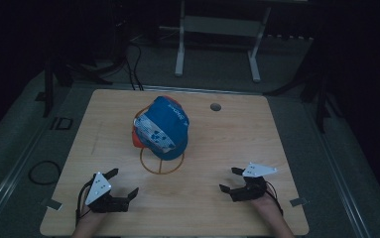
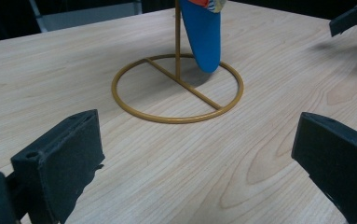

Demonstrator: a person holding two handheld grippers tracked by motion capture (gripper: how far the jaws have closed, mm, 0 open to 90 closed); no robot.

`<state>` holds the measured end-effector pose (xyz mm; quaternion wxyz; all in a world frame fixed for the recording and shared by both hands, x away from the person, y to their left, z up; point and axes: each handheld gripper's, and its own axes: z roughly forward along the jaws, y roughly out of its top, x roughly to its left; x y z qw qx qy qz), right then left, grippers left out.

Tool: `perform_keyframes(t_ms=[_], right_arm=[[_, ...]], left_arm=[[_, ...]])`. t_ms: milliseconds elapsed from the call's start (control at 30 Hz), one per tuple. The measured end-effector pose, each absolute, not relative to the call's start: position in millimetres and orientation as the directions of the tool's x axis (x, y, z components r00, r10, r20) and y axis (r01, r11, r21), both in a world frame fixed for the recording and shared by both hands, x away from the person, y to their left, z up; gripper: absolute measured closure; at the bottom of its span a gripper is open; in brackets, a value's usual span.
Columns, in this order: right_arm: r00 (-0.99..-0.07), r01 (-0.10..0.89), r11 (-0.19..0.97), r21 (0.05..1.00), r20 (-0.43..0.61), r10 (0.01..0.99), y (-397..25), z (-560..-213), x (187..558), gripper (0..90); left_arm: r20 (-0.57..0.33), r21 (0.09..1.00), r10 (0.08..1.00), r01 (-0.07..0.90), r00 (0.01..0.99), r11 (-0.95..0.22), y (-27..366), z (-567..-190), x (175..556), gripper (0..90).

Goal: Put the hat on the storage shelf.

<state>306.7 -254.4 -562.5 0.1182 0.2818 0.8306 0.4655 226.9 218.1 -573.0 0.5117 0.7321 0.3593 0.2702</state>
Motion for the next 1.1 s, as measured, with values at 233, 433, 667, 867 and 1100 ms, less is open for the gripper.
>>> perform_keyframes(t_ms=[233,433,667,867,1100], right_arm=[[-0.805,0.355,0.406,0.842,0.053,0.591,-270.4,-564.0,302.5,14.1],[-0.776,0.360,0.396,0.844,0.035,0.630,-281.5,-567.9,305.7,14.1],[-0.755,0.370,0.345,0.862,0.063,0.652,-288.7,-568.3,307.5,14.0],[-0.724,0.384,0.293,0.876,0.089,0.685,-293.8,-567.8,309.5,14.0],[-0.705,0.395,0.263,0.880,0.107,0.702,-296.5,-567.9,310.8,14.0]], left_arm=[[0.025,0.945,0.805,0.247,0.593,-0.212,220.3,-572.6,226.3,2.3],[0.028,0.943,0.804,0.251,0.594,-0.219,220.0,-573.2,226.5,2.3],[0.037,0.943,0.808,0.247,0.588,-0.223,221.0,-573.1,226.1,2.3],[0.034,0.945,0.811,0.246,0.584,-0.217,221.9,-572.7,225.9,2.3],[0.033,0.946,0.812,0.245,0.582,-0.214,222.5,-572.6,226.3,2.3]])
